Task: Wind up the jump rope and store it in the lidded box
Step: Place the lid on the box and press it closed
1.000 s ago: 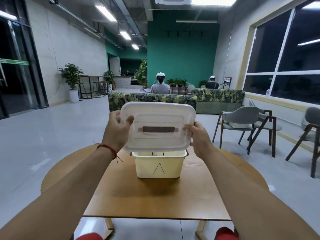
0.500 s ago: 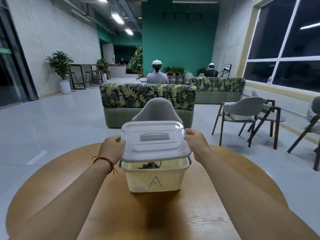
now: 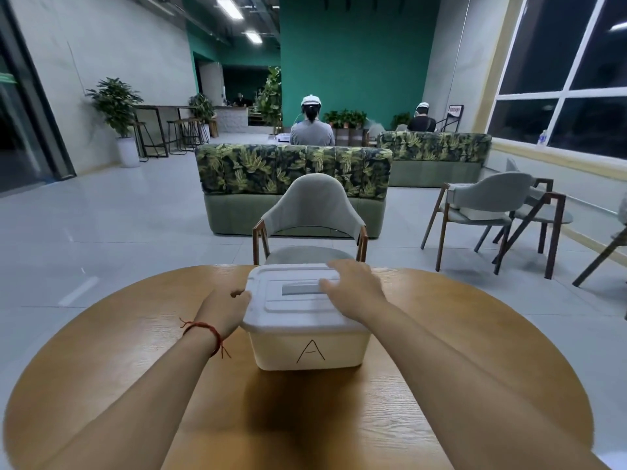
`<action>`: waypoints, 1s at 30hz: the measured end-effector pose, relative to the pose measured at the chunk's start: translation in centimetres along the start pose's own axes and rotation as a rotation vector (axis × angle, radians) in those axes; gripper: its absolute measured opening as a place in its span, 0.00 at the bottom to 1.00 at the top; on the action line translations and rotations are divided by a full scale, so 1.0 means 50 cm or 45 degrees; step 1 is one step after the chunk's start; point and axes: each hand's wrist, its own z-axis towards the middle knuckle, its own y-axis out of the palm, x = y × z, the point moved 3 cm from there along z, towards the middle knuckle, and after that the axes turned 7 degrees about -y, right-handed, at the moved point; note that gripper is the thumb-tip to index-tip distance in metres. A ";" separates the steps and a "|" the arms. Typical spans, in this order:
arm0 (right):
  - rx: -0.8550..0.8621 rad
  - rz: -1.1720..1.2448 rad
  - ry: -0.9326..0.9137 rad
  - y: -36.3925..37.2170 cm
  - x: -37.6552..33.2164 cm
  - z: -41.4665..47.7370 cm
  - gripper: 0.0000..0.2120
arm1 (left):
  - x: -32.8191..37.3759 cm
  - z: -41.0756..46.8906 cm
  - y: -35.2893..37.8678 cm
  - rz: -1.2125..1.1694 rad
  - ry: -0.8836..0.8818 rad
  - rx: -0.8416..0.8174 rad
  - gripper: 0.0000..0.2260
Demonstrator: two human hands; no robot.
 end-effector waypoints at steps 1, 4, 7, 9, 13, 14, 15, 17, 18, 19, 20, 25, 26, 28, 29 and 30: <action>-0.094 0.002 -0.092 0.015 -0.017 0.004 0.29 | 0.002 -0.005 0.001 -0.007 0.009 -0.003 0.16; -0.384 -0.116 -0.139 0.062 -0.033 0.012 0.35 | 0.001 -0.006 0.001 -0.068 0.022 -0.031 0.14; -0.449 -0.184 -0.141 0.081 -0.029 0.013 0.37 | 0.005 -0.014 0.002 -0.383 -0.158 -0.072 0.10; -0.453 -0.202 -0.138 0.082 -0.028 0.012 0.37 | 0.003 -0.015 0.002 -0.855 -0.378 -0.145 0.13; -0.464 -0.222 -0.128 0.088 -0.028 0.014 0.37 | 0.009 -0.007 -0.018 -1.351 -0.554 -0.223 0.27; -0.461 -0.220 -0.128 0.089 -0.026 0.015 0.37 | 0.009 0.000 -0.018 -1.318 -0.528 -0.205 0.26; -0.455 -0.216 -0.133 0.091 -0.025 0.016 0.37 | 0.018 -0.005 -0.017 -1.190 -0.478 -0.192 0.25; -0.439 -0.208 -0.137 0.094 -0.024 0.015 0.37 | 0.038 -0.012 -0.010 -0.769 -0.312 -0.108 0.18; -0.441 -0.200 -0.134 0.094 -0.026 0.013 0.37 | 0.047 -0.012 -0.006 -0.541 -0.199 -0.041 0.16; -0.440 -0.188 -0.129 0.095 -0.026 0.013 0.37 | 0.061 -0.018 -0.002 -0.344 -0.119 0.017 0.17; -0.444 -0.178 -0.123 0.094 -0.027 0.013 0.37 | 0.077 -0.022 0.002 -0.193 -0.058 0.056 0.17; -0.122 0.251 0.010 0.030 -0.027 -0.003 0.26 | 0.143 -0.005 0.051 0.543 0.392 -0.076 0.29; 0.073 0.335 0.101 0.008 -0.011 -0.010 0.23 | 0.152 0.003 0.070 0.669 0.473 -0.182 0.34; 0.319 0.410 0.326 -0.026 0.043 -0.028 0.22 | 0.167 0.017 0.103 0.910 0.542 -0.345 0.44; 0.325 0.487 0.463 -0.034 0.072 -0.037 0.22 | 0.172 0.020 0.112 0.994 0.542 -0.396 0.48; 0.288 0.625 0.604 -0.033 0.102 -0.045 0.20 | 0.176 0.024 0.120 1.039 0.554 -0.416 0.50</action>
